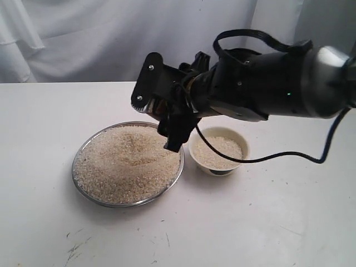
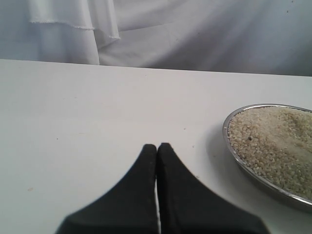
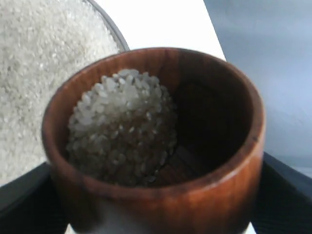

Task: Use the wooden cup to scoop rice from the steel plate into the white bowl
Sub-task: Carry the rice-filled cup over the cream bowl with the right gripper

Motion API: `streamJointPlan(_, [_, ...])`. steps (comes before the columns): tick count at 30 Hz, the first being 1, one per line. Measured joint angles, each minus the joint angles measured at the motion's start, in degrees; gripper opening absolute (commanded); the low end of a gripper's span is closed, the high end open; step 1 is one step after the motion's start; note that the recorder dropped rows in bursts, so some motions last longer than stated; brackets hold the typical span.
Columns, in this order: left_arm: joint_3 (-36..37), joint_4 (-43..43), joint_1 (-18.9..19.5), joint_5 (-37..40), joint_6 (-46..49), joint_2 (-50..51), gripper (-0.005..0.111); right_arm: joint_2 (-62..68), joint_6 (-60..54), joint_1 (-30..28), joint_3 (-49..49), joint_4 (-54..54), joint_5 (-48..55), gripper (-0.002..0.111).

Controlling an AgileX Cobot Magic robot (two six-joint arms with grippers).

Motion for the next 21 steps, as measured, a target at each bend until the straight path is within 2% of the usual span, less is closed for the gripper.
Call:
streamJointPlan(13, [0.00,0.00,0.00,0.00,0.00,0.00,0.000,-8.91,0.46,-3.67,12.03,-5.39,9.28,0.000])
streamJointPlan(21, [0.00,0.00,0.00,0.00,0.00,0.00,0.000,-9.61,0.46,-5.52,13.66,-12.84,13.28,0.000])
